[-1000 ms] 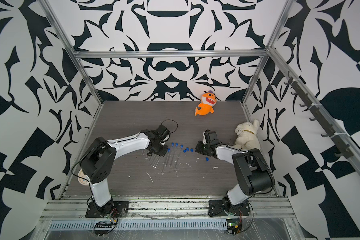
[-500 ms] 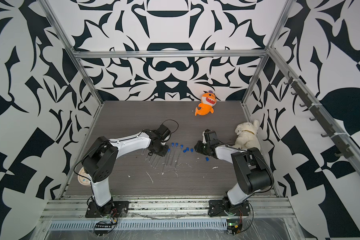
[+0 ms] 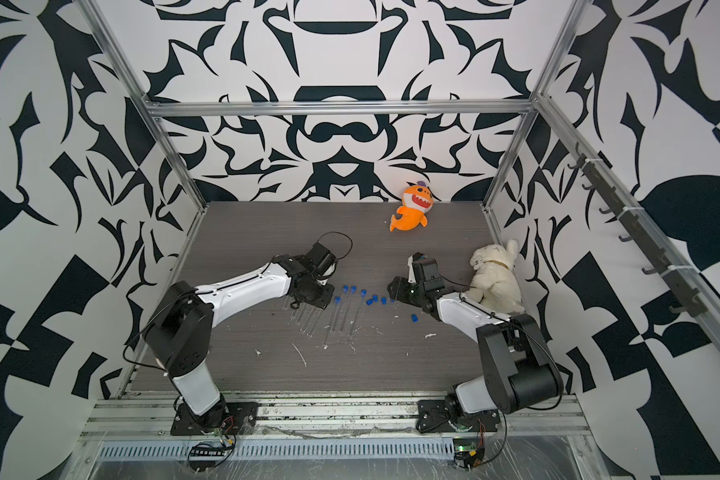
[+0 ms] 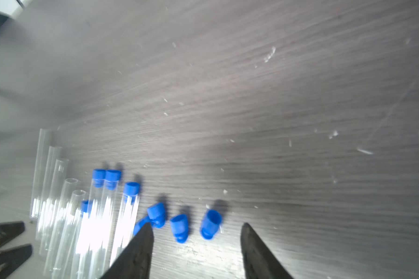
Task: Remove stoppers from test tubes
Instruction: Place the stopper at the center of the board, then pick up the test tube at the center of the board.
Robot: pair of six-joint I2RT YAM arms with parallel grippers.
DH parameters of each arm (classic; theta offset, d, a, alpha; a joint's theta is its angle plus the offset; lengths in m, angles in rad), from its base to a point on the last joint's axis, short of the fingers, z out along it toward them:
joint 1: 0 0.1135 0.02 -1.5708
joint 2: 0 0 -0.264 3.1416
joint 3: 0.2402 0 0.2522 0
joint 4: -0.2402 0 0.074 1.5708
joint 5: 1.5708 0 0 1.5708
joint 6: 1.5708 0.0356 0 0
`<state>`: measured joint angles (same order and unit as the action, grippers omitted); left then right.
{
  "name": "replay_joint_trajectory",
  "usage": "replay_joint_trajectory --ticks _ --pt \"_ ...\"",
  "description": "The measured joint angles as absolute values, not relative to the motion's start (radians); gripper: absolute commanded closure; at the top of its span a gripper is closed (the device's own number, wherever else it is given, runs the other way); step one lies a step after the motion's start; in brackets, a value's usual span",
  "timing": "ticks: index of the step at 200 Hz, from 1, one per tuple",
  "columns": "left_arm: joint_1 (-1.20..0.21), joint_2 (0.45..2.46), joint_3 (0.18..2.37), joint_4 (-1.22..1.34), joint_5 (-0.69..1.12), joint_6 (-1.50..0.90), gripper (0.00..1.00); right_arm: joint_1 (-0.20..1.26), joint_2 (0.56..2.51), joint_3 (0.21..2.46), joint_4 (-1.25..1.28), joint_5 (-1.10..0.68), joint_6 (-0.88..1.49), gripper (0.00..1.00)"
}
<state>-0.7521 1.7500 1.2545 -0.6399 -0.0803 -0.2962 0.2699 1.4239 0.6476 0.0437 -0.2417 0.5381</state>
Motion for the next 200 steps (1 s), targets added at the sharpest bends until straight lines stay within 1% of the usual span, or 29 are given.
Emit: replay_joint_trajectory --ticks 28,101,127,158,200 --pt "-0.761 1.736 1.232 -0.624 -0.051 -0.310 0.57 0.282 1.414 0.646 0.064 -0.256 0.522 0.28" --pt "-0.778 1.796 1.221 -0.583 -0.011 -0.345 0.64 0.310 1.353 0.582 0.182 -0.303 0.519 0.26" --pt "-0.779 1.818 1.221 -0.575 -0.010 -0.347 0.64 0.310 1.351 0.577 0.212 -0.311 0.517 0.16" --pt "-0.779 1.848 1.221 -0.567 -0.010 -0.348 0.65 0.310 1.349 0.564 0.239 -0.321 0.515 0.14" --pt "-0.779 1.860 1.221 -0.563 -0.010 -0.348 0.66 0.310 1.349 0.560 0.255 -0.321 0.514 0.13"
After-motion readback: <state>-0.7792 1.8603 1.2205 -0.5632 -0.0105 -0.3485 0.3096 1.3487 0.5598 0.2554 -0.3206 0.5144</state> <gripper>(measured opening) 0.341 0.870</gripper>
